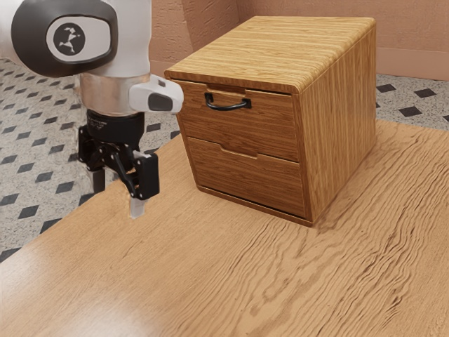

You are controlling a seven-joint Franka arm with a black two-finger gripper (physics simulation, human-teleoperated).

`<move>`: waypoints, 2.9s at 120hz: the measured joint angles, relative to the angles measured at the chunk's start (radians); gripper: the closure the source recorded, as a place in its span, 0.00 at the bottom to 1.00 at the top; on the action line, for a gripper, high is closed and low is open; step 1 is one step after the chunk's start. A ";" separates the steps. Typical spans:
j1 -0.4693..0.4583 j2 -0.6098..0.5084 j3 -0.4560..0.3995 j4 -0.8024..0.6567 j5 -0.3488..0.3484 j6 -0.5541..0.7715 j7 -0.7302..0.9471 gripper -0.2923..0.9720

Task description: Pull the drawer handle with one arm to open the drawer

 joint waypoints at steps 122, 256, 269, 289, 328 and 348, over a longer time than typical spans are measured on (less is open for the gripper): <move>-0.058 -0.116 0.095 -0.405 0.054 1.173 1.027 0.23; 0.055 0.157 0.128 -0.147 -0.065 1.181 1.476 0.23; 0.040 0.173 0.127 -0.136 -0.079 1.181 1.492 0.23; 0.044 0.182 0.128 -0.135 -0.091 1.181 1.512 0.23; 0.063 0.201 0.130 -0.130 -0.107 1.181 1.538 0.23; 0.079 0.207 0.130 -0.116 -0.112 1.183 1.546 0.23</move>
